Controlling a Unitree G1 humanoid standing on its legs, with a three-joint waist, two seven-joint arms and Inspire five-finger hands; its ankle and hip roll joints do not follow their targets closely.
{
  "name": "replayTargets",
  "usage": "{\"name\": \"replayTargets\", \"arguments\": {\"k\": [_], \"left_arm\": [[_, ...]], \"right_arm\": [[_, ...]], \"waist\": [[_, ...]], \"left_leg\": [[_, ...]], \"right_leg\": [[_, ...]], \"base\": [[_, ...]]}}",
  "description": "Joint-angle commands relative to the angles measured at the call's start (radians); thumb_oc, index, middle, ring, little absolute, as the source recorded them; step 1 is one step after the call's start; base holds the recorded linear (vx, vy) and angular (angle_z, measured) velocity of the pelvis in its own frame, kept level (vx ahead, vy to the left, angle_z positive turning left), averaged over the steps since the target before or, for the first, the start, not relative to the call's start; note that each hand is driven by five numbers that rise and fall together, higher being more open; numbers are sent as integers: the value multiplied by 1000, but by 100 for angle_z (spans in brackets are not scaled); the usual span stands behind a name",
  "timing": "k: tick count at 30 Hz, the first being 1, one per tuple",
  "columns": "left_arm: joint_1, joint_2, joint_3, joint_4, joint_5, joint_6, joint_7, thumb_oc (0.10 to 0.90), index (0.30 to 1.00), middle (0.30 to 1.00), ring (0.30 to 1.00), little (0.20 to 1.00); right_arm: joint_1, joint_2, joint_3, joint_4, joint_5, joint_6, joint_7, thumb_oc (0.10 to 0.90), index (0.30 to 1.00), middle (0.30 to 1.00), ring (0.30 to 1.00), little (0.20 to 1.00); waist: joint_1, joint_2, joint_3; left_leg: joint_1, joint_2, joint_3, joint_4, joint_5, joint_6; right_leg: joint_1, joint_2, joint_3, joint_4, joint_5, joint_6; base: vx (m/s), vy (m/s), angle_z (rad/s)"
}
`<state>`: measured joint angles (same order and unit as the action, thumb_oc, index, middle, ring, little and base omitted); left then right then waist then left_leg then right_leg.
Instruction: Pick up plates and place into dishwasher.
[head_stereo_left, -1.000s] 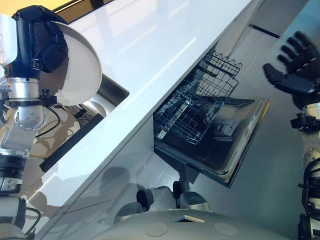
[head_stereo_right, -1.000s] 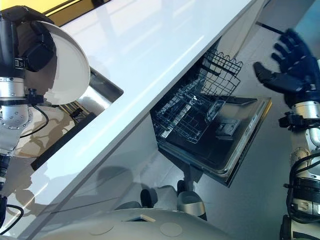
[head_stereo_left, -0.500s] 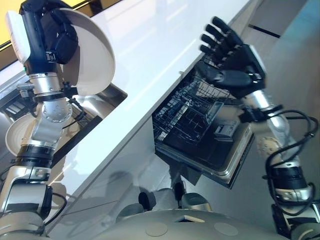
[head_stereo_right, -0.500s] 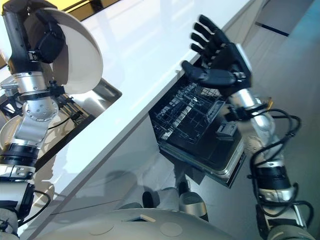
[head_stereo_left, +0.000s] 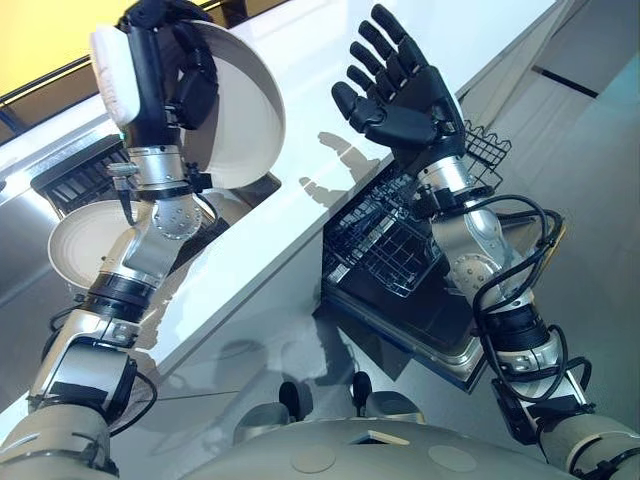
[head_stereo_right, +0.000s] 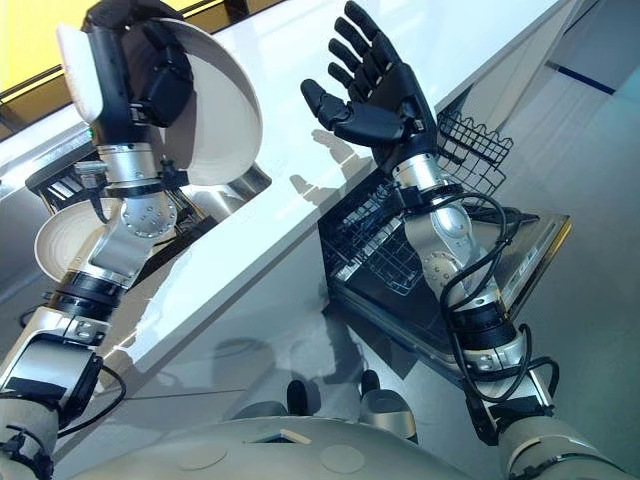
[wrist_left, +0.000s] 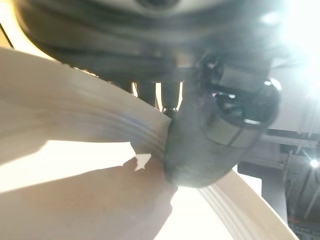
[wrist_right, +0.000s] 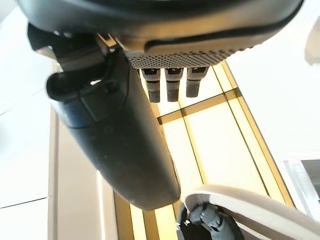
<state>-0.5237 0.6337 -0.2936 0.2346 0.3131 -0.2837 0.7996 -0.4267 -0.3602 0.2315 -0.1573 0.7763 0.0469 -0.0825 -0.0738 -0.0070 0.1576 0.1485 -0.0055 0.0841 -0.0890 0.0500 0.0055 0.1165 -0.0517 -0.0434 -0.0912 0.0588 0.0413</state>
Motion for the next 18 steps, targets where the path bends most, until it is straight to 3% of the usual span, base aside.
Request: {"name": "replayTargets", "arguments": {"k": [1,18], "left_arm": [[-197,-9,-16,31,3,-22,54,100,300,300,300,200],[-233,-36,-112,123,8,0,57,100,300,300,300,200]], "right_arm": [[-139,51,3,2,74,-47,7,800,900,900,900,900],[-146,101,95,82,166,-10,0,800,900,900,900,900]], "waist": [[16,40,-131],[25,40,-124]], "left_leg": [[8,-49,-19,7,-118,24],[6,-48,-36,7,-108,23]], "right_leg": [[-11,68,-37,92,-153,8],[-4,69,-42,94,-158,3]], "base": [[0,0,0],[13,0,2]]}}
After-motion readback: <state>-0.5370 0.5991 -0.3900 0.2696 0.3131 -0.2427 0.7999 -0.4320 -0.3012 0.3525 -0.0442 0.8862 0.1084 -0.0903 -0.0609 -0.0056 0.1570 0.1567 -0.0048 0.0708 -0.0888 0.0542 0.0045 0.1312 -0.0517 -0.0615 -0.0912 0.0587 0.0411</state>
